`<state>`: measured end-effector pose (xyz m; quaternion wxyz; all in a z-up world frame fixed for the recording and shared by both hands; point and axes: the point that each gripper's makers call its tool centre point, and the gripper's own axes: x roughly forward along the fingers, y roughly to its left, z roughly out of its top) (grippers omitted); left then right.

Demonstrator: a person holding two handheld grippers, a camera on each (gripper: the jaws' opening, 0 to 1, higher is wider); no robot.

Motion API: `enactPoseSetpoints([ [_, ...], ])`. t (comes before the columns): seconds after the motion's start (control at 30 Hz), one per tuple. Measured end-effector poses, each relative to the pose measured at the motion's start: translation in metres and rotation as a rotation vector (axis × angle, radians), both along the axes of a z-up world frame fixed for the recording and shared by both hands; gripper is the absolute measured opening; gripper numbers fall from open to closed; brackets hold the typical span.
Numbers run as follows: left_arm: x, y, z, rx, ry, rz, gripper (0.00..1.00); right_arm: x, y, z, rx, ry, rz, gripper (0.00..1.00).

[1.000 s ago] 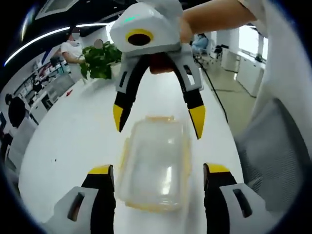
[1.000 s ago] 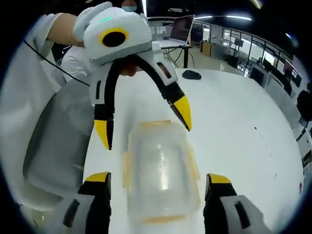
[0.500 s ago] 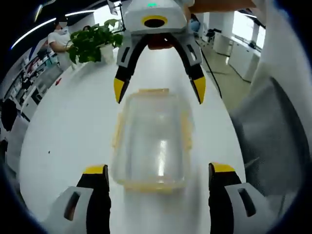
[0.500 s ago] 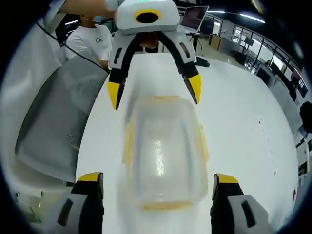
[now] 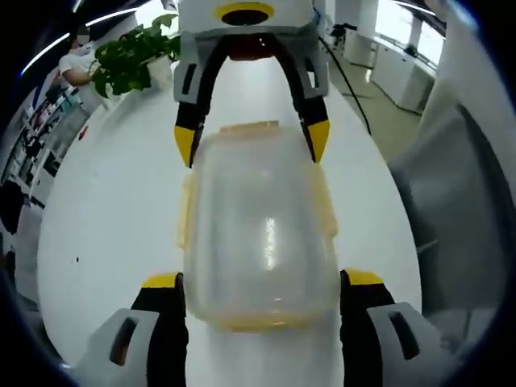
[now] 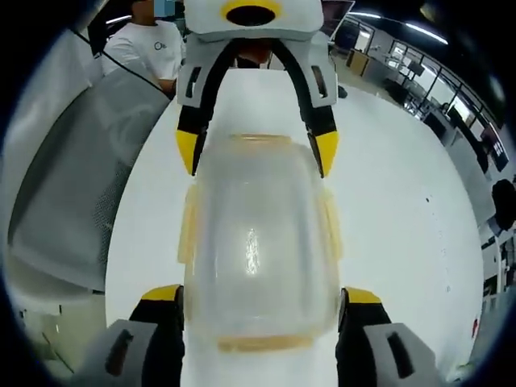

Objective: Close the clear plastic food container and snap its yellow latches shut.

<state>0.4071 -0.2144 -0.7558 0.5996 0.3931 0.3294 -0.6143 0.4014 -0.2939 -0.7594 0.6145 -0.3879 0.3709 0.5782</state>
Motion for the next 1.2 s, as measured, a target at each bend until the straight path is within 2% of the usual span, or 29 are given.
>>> enactPoseSetpoints([
  [0.3, 0.000, 0.004, 0.002, -0.007, -0.015, 0.003, 0.75, 0.000, 0.001, 0.000, -0.009, -0.001, -0.001, 0.76],
  [0.53, -0.004, 0.017, 0.001, -0.015, -0.013, 0.001, 0.75, -0.005, 0.016, -0.001, -0.018, -0.005, -0.004, 0.76],
  [0.77, -0.011, 0.047, 0.000, -0.004, -0.014, 0.004, 0.75, -0.011, 0.047, -0.001, -0.007, -0.005, 0.004, 0.76],
  [0.93, -0.017, 0.076, 0.000, 0.015, -0.014, 0.009, 0.75, -0.016, 0.074, -0.001, 0.004, 0.001, 0.014, 0.76],
  [1.2, -0.020, 0.117, -0.001, 0.020, -0.015, 0.024, 0.75, -0.020, 0.114, -0.001, -0.018, -0.005, 0.032, 0.76],
])
